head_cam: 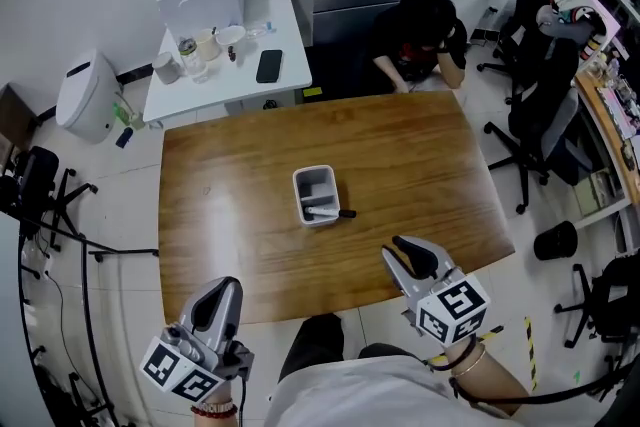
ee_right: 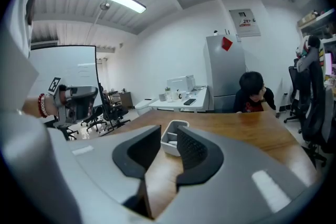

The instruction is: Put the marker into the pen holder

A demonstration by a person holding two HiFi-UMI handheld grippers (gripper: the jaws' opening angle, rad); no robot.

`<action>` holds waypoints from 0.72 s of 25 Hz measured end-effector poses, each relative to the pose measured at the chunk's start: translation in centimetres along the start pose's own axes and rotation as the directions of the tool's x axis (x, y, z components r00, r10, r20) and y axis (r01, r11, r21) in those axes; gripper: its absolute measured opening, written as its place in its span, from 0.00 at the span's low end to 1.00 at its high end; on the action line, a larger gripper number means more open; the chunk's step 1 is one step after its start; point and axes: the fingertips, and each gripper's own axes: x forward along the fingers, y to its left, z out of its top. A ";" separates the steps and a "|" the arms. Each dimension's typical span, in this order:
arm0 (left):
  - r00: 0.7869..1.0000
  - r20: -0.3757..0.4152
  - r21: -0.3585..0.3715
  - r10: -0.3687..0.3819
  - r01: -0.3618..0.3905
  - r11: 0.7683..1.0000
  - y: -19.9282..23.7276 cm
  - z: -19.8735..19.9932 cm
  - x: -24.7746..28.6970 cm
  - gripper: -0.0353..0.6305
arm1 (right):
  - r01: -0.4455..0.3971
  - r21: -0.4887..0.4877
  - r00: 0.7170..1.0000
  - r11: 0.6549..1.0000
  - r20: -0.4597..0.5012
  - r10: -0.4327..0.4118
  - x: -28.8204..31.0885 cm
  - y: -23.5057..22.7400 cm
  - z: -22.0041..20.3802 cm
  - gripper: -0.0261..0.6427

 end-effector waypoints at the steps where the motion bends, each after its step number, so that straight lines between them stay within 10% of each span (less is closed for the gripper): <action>1: 1.000 -0.014 -0.019 -0.005 0.005 1.000 -0.8 -0.8 -0.6 0.04 | 0.002 0.007 1.000 1.000 0.007 -0.002 -1.2 0.4 -0.2 0.17; 11: 0.999 0.008 -0.113 -0.038 0.038 0.993 -13.0 -7.7 -5.8 0.04 | 0.218 0.107 0.975 0.970 0.020 -0.221 -18.8 -2.1 -7.2 0.05; 18: 0.998 -0.027 -0.023 -0.060 0.060 0.998 -22.9 -13.6 -10.9 0.04 | 0.135 0.100 0.985 0.986 0.092 -0.144 -29.8 2.0 -11.7 0.03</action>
